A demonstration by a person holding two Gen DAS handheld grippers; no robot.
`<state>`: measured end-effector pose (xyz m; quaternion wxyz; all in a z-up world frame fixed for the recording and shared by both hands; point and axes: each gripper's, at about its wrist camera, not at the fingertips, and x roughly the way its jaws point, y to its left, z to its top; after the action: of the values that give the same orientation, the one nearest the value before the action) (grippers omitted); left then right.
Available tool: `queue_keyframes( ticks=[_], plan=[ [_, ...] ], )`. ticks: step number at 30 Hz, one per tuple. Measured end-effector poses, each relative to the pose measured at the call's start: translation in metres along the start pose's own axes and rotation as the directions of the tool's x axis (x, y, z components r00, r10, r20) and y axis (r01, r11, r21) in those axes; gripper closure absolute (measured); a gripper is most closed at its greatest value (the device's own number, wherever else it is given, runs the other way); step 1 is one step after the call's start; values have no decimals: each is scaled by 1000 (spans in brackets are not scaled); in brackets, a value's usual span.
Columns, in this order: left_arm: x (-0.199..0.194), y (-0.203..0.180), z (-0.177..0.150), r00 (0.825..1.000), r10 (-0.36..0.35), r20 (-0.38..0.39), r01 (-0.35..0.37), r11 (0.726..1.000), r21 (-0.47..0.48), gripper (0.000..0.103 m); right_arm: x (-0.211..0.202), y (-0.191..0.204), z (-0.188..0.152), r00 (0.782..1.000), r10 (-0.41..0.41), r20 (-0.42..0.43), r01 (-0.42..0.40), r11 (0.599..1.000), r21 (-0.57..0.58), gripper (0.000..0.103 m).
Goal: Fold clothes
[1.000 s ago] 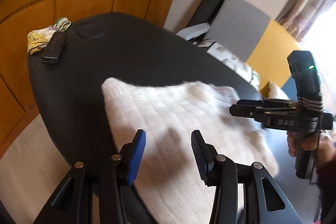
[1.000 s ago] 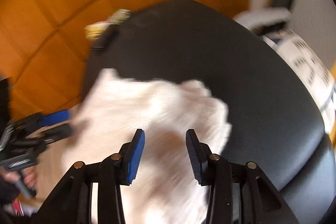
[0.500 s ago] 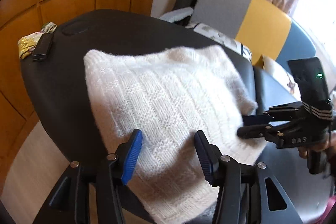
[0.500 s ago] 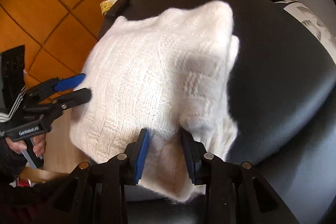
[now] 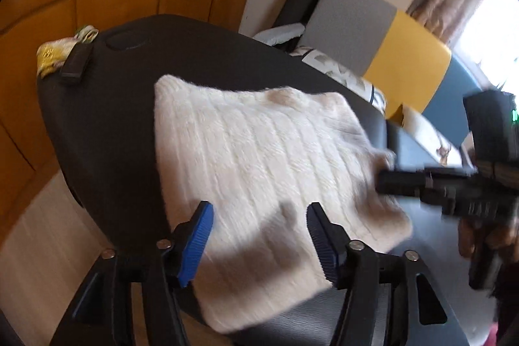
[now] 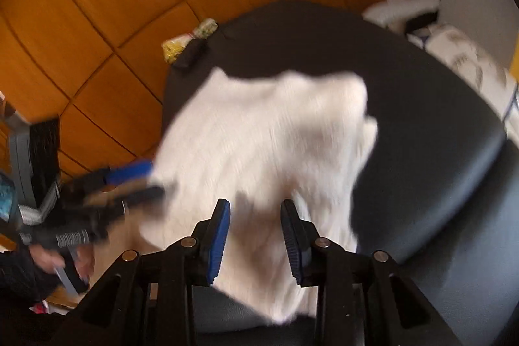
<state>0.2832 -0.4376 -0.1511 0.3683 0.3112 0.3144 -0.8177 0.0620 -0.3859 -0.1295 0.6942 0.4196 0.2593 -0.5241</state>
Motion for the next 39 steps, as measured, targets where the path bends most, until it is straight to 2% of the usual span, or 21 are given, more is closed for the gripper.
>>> queue_keyframes(
  ticks=[2,4,5,8,13,14,18,19,21,22,24,28,30,32,35,37,39],
  plan=[
    [-1,-4,-5,1000,-3,14,4,1000,-14,39,13,-8,14,999,-16,-36,16,1000,11,71],
    [3,-8,-8,1000,-7,5,7,1000,-21,36,39,-21,22,989,-103,-103,107,994,34,71],
    [6,-10,-10,1000,-5,-2,5,1000,-15,36,49,-30,22,989,-95,-114,103,992,68,71],
    [15,-17,-16,1000,21,-20,-21,999,35,35,52,-35,21,994,-82,-69,89,990,106,72],
    [7,-24,-14,997,77,8,-77,995,56,30,32,-16,15,984,-180,-1,179,976,125,68],
    [3,-24,-13,994,104,17,-105,993,47,30,24,-9,9,979,-201,28,195,969,150,59],
    [-17,-19,-8,965,256,51,-256,967,-5,20,-5,12,-7,935,-333,121,299,925,234,55],
    [-23,-20,-7,957,283,68,-284,959,-2,18,-11,22,-10,920,-364,143,326,916,232,51],
    [-40,-24,-7,936,328,126,-332,943,8,12,-17,47,-14,892,-409,193,365,903,227,27],
    [-50,-26,-8,924,347,161,-353,935,14,9,-22,57,-16,879,-425,215,379,897,226,11],
    [-67,-31,-9,907,360,217,-373,927,24,0,-33,75,-20,853,-455,254,406,886,224,12],
    [-97,-34,-11,906,321,276,-333,943,-3,0,-44,95,-23,808,-510,295,469,860,202,12],
    [-108,-34,-11,895,345,283,-346,937,-46,0,-50,109,-26,780,-538,319,506,843,184,12],
    [-116,-36,-9,877,384,290,-382,922,-64,0,-54,119,-28,774,-538,335,515,842,162,12],
    [-125,-36,-9,850,426,311,-422,903,-83,1,-53,129,-28,777,-530,341,519,845,130,12],
    [-130,-32,-9,850,422,314,-412,905,-101,1,-53,131,-29,787,-512,345,505,855,116,12],
    [-133,-31,-6,839,438,321,-430,897,-102,1,-49,132,-29,794,-507,336,501,858,111,12]
  ],
)
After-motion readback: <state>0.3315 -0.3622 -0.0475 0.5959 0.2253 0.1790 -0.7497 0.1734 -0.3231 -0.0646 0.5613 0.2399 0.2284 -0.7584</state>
